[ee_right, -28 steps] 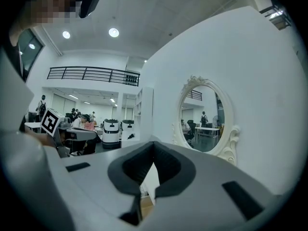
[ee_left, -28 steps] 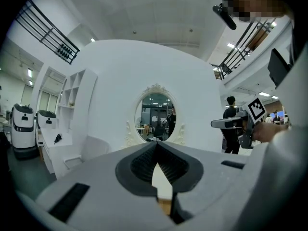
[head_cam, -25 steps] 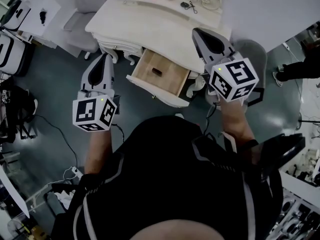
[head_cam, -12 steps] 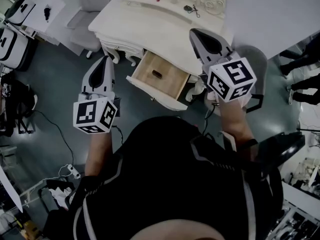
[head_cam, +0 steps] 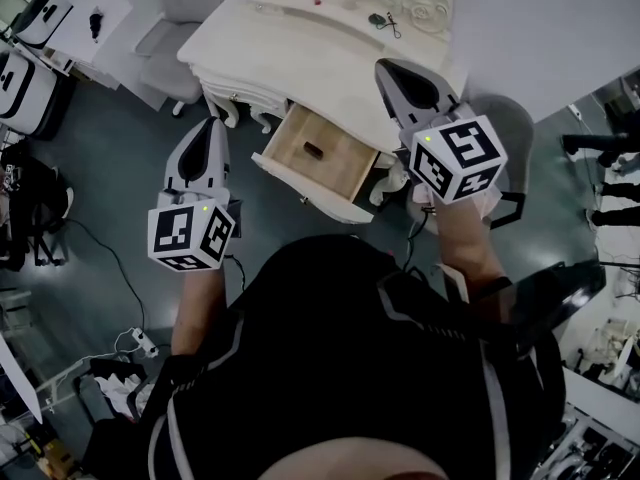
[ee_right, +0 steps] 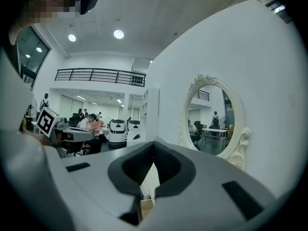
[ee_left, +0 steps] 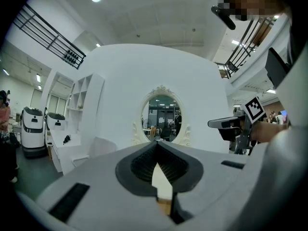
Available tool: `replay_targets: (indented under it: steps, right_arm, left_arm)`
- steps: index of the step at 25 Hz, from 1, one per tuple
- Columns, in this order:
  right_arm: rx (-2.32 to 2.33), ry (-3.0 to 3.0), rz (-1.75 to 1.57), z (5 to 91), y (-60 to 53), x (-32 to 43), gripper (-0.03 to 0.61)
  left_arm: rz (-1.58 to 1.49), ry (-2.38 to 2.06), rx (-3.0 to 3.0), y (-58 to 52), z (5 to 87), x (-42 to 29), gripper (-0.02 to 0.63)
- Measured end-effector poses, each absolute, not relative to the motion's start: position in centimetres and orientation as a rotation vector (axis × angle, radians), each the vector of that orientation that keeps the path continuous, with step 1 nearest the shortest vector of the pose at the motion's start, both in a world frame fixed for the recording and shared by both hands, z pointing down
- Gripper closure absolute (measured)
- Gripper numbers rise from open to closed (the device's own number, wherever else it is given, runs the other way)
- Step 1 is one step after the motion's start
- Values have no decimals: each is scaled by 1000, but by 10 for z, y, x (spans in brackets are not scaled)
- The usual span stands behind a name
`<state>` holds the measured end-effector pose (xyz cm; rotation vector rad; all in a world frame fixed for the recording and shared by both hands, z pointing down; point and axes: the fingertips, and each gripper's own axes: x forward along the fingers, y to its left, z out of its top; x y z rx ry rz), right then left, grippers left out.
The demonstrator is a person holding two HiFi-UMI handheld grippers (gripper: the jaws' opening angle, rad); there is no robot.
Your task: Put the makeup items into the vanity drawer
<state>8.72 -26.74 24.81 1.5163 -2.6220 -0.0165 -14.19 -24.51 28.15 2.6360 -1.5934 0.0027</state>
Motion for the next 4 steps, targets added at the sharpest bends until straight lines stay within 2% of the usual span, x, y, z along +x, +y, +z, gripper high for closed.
replay_targets:
  steps: [4]
  right_arm:
    - [1509, -2620, -13, 251, -269, 86, 574]
  left_arm:
    - [3, -1596, 2628, -244, 286, -143, 611]
